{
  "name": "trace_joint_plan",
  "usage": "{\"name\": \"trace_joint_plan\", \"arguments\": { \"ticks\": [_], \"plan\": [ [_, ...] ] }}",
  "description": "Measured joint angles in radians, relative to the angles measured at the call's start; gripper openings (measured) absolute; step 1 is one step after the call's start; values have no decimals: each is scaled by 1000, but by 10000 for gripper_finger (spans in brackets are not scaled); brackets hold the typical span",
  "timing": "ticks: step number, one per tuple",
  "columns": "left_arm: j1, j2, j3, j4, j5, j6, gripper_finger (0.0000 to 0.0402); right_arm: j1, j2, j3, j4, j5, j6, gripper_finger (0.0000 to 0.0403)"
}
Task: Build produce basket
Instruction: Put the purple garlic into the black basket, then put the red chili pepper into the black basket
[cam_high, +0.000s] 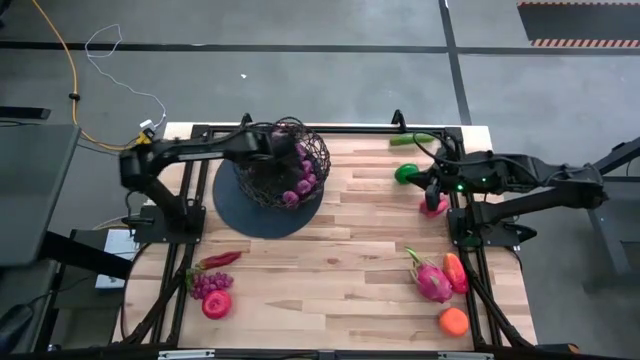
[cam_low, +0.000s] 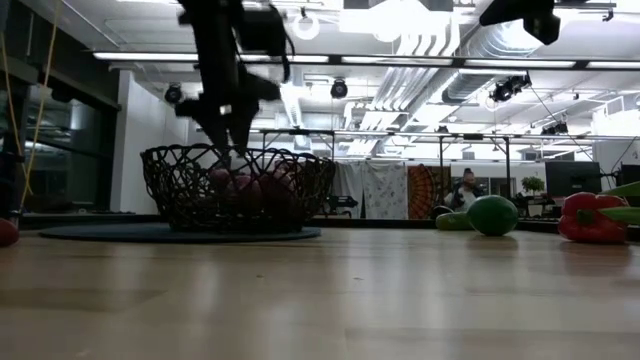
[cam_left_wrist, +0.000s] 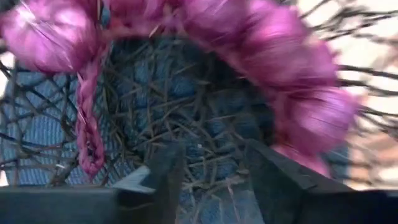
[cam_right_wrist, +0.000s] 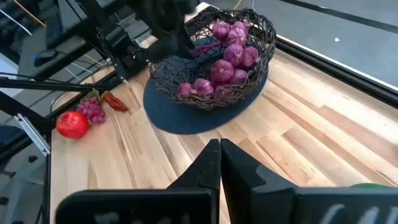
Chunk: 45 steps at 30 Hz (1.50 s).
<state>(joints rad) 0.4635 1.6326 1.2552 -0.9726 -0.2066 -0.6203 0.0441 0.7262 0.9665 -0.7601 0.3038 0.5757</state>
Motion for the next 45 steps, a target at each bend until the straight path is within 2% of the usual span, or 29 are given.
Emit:
{"name": "trace_joint_plan", "arguments": {
  "ticks": [3,6,8,19,26,32,37,45],
  "plan": [
    [21,77,0,1,-8,-4,99,0,6,0,1,0,0,1],
    [32,141,0,38,-10,-5,29,0,10,0,2,0,0,1],
    [37,169,-1,78,-12,-5,9,0,13,0,13,0,0,0],
    [63,253,0,356,-45,26,1,0,35,0,56,22,11,0],
    [85,254,0,463,-92,49,1,0,68,0,96,30,11,0],
    [96,291,-2,437,-93,81,0,0,102,0,99,30,11,0],
    [95,292,-2,428,-50,98,0,0,114,0,101,29,10,0],
    [104,203,-1,288,-74,181,4,0,110,0,141,30,0,0]
  ]
}}
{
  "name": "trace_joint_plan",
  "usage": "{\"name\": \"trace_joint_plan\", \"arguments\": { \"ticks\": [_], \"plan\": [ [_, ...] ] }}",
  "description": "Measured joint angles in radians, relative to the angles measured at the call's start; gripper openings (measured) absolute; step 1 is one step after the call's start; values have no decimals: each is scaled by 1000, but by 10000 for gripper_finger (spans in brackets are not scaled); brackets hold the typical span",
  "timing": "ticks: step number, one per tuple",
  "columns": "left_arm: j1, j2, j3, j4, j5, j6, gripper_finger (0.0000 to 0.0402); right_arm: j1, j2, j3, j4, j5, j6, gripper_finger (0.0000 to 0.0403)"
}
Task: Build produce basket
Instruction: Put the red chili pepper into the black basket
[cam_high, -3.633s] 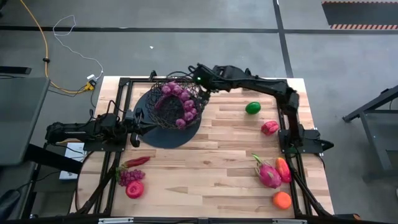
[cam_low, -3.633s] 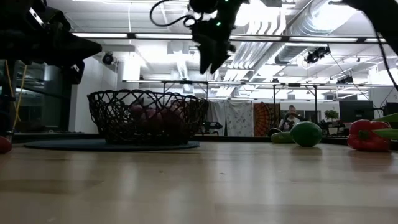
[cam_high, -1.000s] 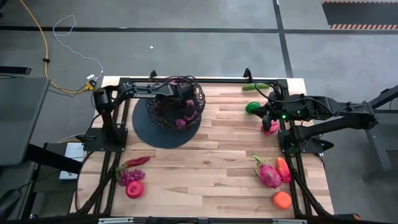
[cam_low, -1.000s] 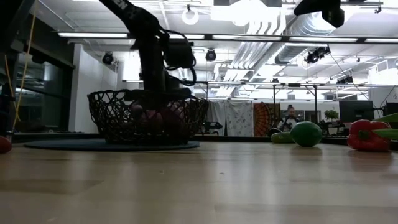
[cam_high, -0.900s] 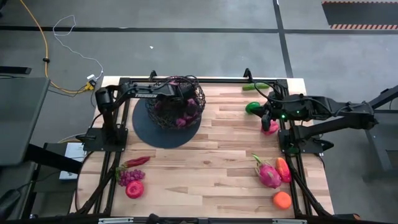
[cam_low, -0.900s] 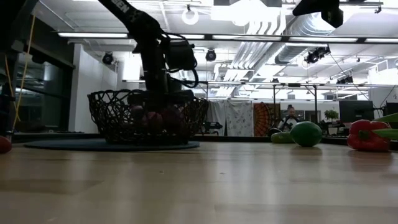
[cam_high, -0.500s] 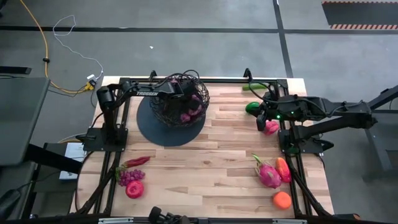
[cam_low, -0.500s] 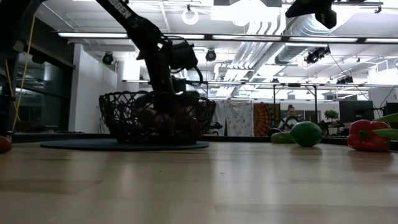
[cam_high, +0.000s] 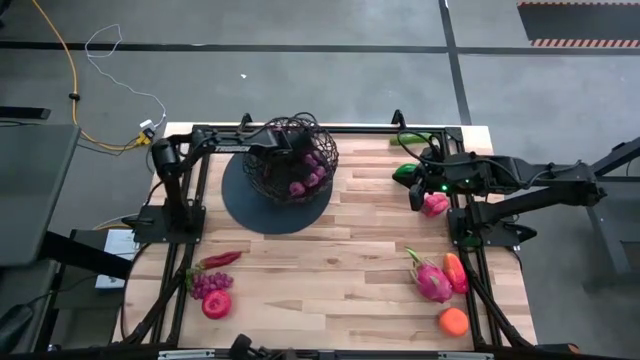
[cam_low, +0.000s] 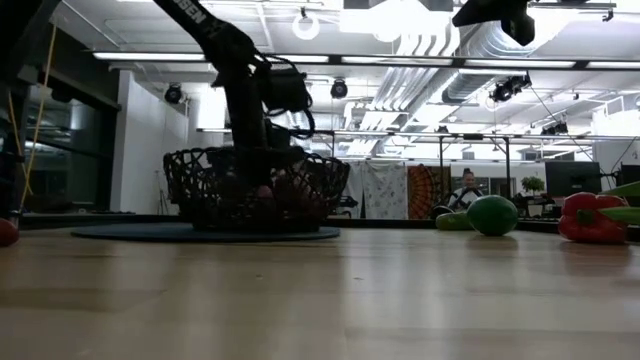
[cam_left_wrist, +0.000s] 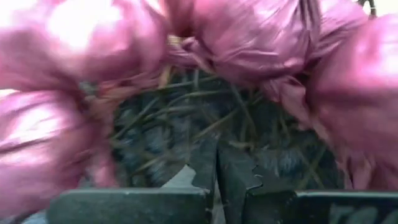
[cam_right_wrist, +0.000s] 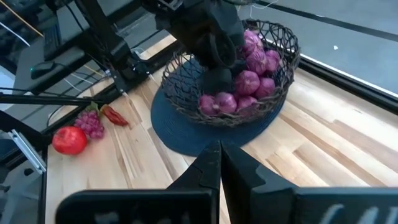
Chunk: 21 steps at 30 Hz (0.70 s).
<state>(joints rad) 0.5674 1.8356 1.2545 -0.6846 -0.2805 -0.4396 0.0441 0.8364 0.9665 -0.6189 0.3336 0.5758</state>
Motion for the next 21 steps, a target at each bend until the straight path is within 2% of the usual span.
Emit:
{"name": "trace_joint_plan", "arguments": {
  "ticks": [6,11,15,21],
  "plan": [
    [-13,-180,0,-90,0,32,5,0,0,0,3,0,0,0],
    [-89,-425,-21,-73,1,27,4,0,0,0,4,0,-8,0],
    [-231,-647,-104,52,-9,48,3,0,0,0,4,0,-8,0],
    [-519,-936,-349,326,-114,67,5,0,0,0,4,0,-8,0]
  ]
}}
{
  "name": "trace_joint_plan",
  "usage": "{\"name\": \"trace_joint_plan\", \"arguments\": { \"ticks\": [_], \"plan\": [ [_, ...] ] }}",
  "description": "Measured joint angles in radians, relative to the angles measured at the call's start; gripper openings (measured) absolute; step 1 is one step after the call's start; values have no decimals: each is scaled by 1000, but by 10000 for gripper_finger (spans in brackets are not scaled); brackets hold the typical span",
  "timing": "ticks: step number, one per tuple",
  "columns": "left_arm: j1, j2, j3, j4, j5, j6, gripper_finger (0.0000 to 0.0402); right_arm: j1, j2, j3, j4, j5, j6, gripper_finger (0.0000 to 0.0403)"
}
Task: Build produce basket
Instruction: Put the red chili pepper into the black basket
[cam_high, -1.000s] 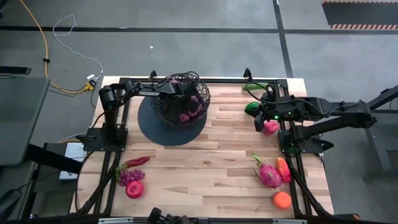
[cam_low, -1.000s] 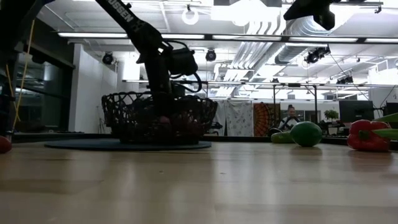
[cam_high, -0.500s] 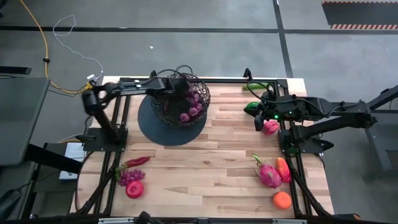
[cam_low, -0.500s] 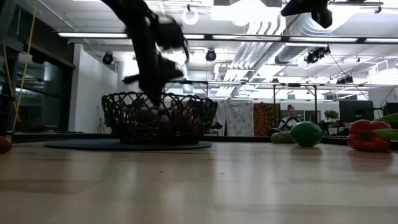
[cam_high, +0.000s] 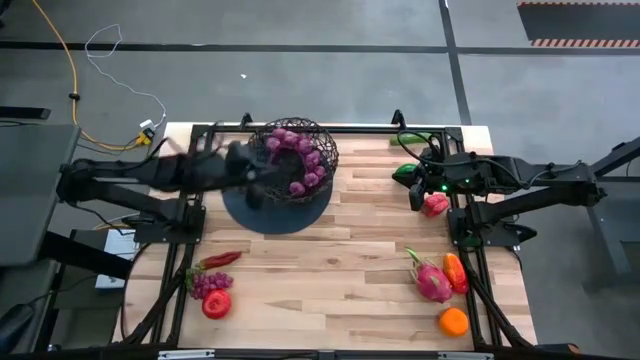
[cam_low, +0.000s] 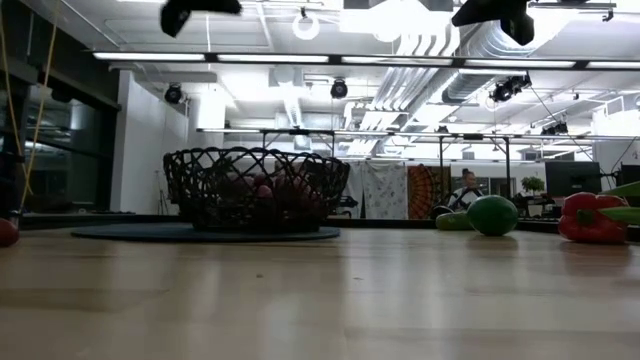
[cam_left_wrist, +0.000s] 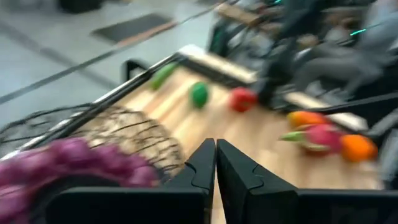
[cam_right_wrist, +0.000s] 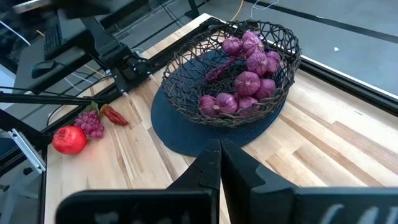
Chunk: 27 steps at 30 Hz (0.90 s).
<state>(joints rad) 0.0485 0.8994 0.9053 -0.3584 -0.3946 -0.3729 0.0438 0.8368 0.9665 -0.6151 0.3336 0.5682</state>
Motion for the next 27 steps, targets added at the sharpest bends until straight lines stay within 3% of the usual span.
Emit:
{"name": "trace_joint_plan", "arguments": {
  "ticks": [6,13,21,27],
  "plan": [
    [-176,-159,-149,122,-107,83,6,0,0,0,69,0,-78,2],
    [-201,-177,-155,138,-115,260,6,0,2,0,221,37,-261,32],
    [-201,-169,-155,133,-88,324,10,0,2,0,232,112,-263,119],
    [-201,-165,-155,131,-84,325,71,0,2,0,232,129,-289,188]
  ]
}}
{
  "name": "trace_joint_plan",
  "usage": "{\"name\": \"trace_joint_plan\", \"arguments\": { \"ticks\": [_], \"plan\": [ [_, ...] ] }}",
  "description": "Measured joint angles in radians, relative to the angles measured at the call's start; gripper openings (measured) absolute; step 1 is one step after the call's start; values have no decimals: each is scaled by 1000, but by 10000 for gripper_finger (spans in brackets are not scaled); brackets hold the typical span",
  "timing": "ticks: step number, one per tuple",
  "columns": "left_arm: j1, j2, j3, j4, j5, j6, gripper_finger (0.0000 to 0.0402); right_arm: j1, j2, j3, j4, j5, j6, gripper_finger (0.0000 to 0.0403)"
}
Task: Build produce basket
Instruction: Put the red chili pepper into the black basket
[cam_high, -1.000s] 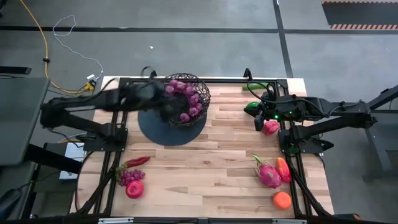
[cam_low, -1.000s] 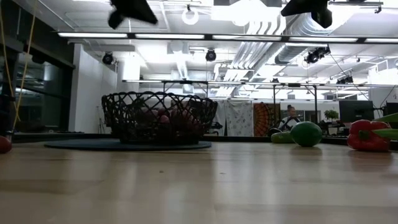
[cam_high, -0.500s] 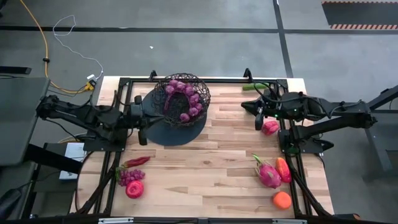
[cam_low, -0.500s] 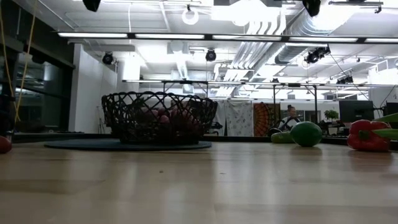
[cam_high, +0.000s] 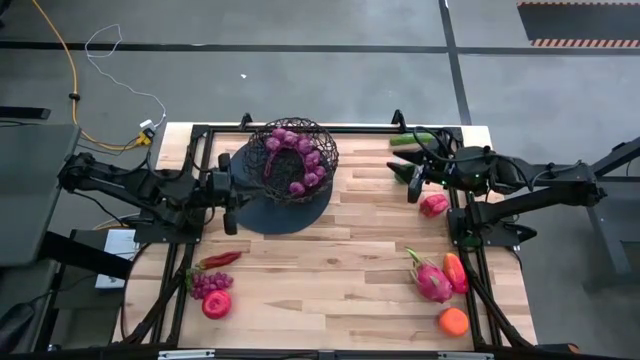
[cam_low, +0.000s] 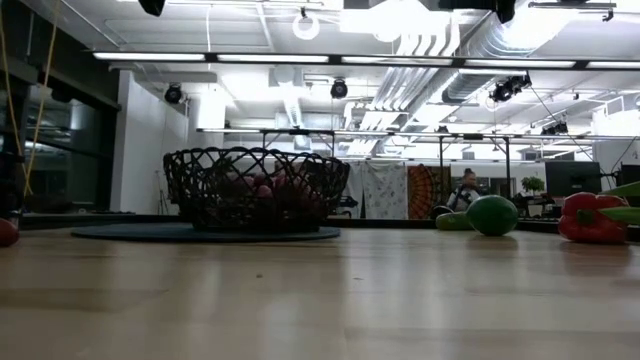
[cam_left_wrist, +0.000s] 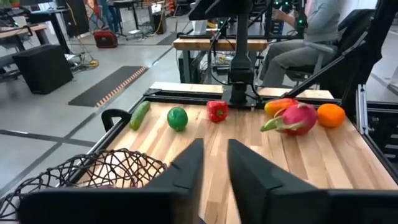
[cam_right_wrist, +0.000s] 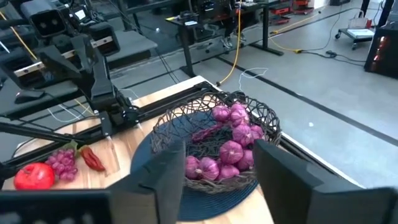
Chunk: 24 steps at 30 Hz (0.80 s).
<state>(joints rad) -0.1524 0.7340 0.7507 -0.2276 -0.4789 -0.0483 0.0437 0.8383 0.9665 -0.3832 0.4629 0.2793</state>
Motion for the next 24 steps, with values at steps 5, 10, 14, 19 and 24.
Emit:
{"name": "trace_joint_plan", "arguments": {
  "ticks": [5,10,14,19,24],
  "plan": [
    [0,1,0,0,0,-1,154,0,0,0,0,-12,-10,224],
    [0,1,1,15,0,-10,208,5,0,1,-96,-80,-27,210],
    [0,1,1,21,0,-19,219,9,-3,1,-211,-98,1,115],
    [0,1,1,24,9,-27,220,7,-42,1,-267,-141,36,18],
    [1,8,28,-11,-4,-92,221,7,-86,1,-263,-134,37,3]
  ]
}}
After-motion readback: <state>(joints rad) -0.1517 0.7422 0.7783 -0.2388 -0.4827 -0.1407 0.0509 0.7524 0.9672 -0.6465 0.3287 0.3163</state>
